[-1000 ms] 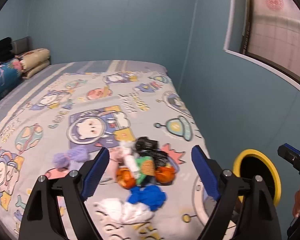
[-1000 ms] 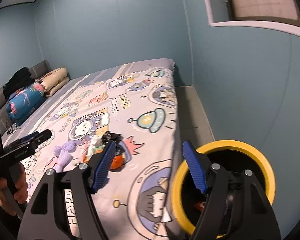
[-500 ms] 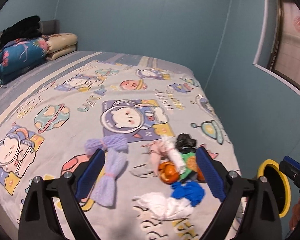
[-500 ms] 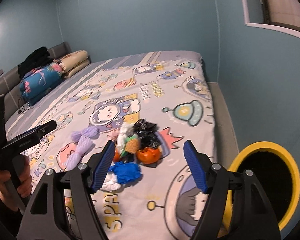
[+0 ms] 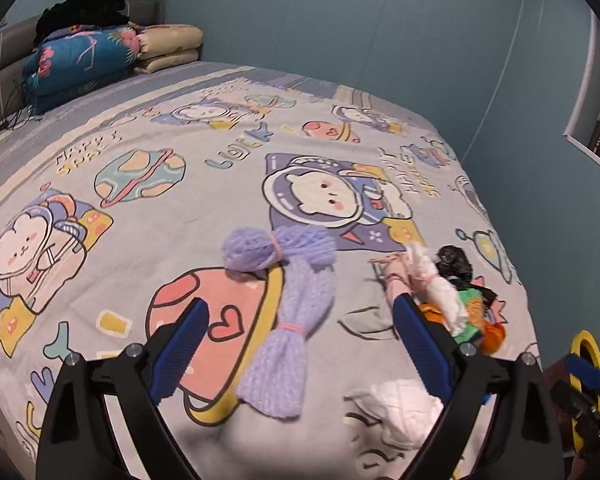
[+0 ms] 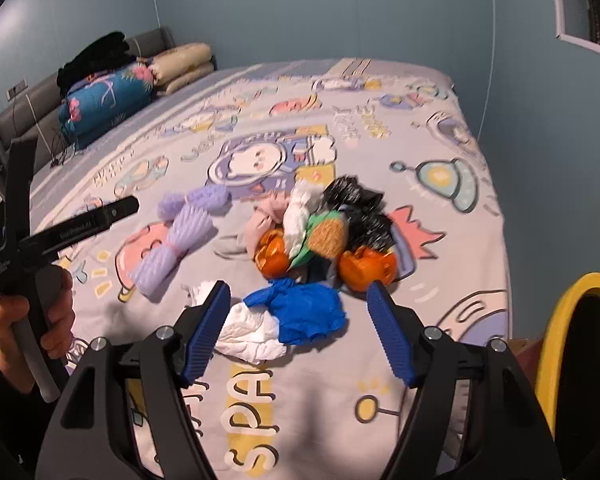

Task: Collect trash
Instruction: 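Move both tools back over the trash pile on the bed, then grasp the lavender mesh netting with the left tool while the right tool grasps the blue glove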

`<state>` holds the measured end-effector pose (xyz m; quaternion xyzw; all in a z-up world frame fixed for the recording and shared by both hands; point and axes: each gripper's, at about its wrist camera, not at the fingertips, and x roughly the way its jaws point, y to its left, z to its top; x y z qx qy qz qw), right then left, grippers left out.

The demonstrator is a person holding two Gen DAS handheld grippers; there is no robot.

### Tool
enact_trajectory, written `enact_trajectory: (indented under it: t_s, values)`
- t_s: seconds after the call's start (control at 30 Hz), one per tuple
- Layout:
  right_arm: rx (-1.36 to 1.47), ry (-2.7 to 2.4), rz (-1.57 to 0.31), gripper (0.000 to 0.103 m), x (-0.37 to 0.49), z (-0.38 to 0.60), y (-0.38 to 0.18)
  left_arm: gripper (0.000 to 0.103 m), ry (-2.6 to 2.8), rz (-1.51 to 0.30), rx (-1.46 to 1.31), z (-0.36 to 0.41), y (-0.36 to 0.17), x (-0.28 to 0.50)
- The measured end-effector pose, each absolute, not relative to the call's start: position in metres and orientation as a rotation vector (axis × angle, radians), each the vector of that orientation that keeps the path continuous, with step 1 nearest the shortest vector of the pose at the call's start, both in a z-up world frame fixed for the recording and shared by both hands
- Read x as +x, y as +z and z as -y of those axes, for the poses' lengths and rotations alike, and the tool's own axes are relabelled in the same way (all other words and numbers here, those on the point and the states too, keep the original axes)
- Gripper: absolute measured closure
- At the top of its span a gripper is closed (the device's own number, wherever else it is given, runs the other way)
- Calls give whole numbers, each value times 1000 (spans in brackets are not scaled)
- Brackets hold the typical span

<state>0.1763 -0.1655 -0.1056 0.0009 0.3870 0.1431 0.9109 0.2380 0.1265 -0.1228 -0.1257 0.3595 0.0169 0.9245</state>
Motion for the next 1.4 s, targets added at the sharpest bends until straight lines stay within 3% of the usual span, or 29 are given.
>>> enact_trajectory:
  t_s: [0.5,1.1,1.4]
  values:
    - [-26,249,-900,37,217,155,-163,14,103,-800,-269,-141,-162,260]
    - [-82,226,-932,46,237,142,-185,14,96,-870,-196,-123,-189,275]
    - [-90,223,-972,51,242,142,-197,34,48,-954,-175,-108,-210,286]
